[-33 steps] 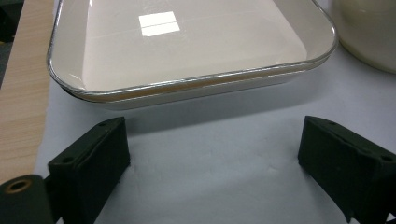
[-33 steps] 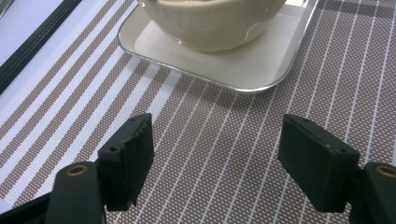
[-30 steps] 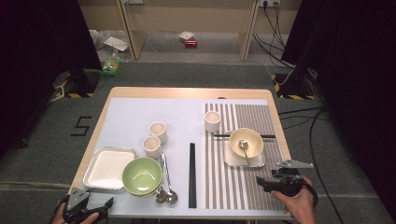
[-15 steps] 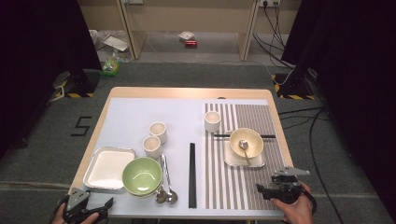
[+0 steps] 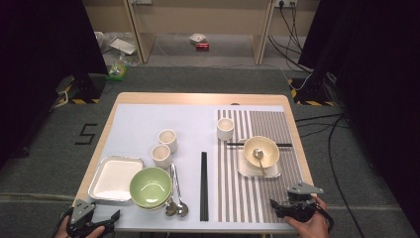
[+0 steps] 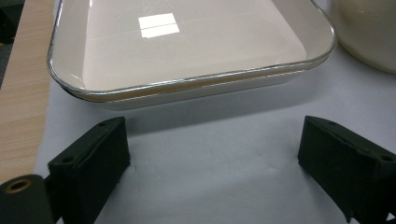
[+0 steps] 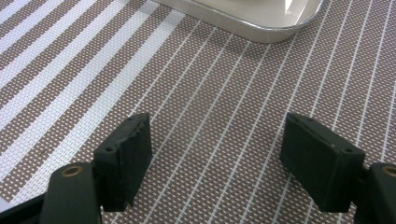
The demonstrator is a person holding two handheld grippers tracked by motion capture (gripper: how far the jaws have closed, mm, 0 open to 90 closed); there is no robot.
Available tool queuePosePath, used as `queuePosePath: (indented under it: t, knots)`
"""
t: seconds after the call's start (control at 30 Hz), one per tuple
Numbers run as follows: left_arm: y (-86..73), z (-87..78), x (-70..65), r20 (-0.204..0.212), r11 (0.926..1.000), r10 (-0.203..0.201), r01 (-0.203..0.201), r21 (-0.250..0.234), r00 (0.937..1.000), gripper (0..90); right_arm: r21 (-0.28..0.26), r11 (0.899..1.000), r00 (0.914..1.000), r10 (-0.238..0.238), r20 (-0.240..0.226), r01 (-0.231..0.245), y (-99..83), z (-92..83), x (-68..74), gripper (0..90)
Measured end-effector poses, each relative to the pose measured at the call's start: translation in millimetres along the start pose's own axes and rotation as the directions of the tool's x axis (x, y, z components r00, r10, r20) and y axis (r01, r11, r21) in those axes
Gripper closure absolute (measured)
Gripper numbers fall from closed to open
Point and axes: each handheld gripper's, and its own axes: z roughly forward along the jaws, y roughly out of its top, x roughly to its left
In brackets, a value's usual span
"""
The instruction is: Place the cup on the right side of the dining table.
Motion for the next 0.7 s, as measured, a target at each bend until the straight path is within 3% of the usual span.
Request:
queuePosePath:
  t: [0.7]
  knots:
    - [0.1,0.1,-0.1,0.0,1.0,-0.002,0.002,-0.001,1.0,7.6,-0.013,1.0,1.0,0.007,0.001,-0.007,-1.5,0.1,1.0,24.9]
